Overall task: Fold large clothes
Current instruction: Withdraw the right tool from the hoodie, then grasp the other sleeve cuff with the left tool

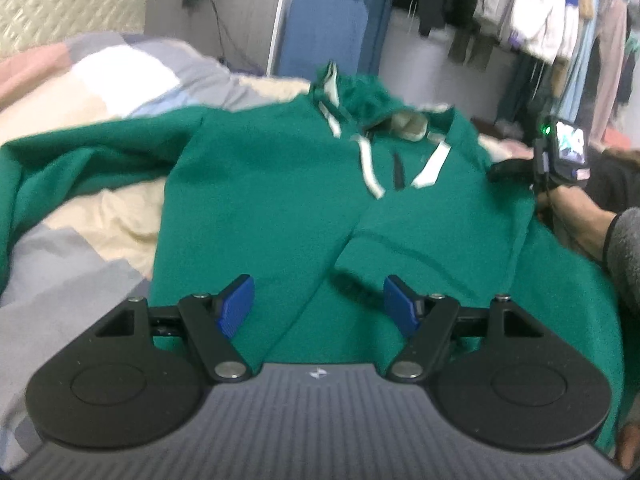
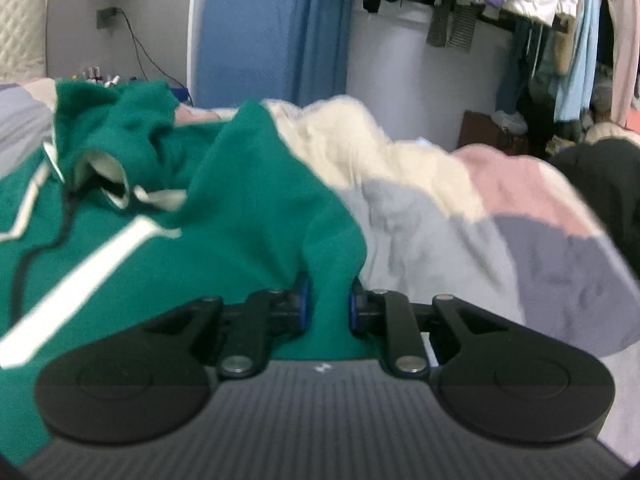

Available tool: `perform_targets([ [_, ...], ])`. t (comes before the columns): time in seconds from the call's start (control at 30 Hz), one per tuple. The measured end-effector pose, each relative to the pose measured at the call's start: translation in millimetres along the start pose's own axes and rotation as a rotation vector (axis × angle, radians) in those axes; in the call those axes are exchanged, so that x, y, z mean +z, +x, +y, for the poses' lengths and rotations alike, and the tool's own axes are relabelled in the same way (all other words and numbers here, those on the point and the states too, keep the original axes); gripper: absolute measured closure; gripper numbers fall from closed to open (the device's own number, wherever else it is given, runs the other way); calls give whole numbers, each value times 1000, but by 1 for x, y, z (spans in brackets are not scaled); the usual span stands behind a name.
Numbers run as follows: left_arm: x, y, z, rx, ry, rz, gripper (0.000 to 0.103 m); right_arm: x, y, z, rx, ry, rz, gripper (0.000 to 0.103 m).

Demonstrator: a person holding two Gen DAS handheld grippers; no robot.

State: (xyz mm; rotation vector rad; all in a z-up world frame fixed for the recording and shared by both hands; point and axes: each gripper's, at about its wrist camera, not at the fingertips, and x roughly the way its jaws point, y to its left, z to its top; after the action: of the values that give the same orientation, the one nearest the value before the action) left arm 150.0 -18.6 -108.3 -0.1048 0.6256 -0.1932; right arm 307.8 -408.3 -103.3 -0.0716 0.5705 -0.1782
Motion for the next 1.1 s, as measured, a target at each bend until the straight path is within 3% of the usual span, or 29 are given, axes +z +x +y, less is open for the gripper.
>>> perform_targets([
  [0.1,-5,16,0,38,27,50,27,-2,0,3,-1,0,-8,80],
  [0.2,-7,20,-2,49,38,49,27,3,-6,-6,17,48,-4,75],
  [0.27,-7,19,-3,55,36,42,27,10,-15,-16,31,154,19,68],
  [0.33,-7,16,-3,55,27,37,27,13,-31,-25,63,260,25,49],
  [0.4,-5,10,-3,53,14,30,27,14,-50,-27,87,298,21,44],
  [0.53,-3,-9,-4,64,8,-17,27,14,-98,-11,95,218,23,44],
  [0.73,5,-41,4,85,-13,-100,27,14,-182,20,176,163,17,44],
  [0.93,13,-62,19,138,-44,-134,27,12,-255,54,297,211,36,44],
  [1.1,20,-74,45,205,-98,-146,27,-13,-292,79,379,231,65,44],
])
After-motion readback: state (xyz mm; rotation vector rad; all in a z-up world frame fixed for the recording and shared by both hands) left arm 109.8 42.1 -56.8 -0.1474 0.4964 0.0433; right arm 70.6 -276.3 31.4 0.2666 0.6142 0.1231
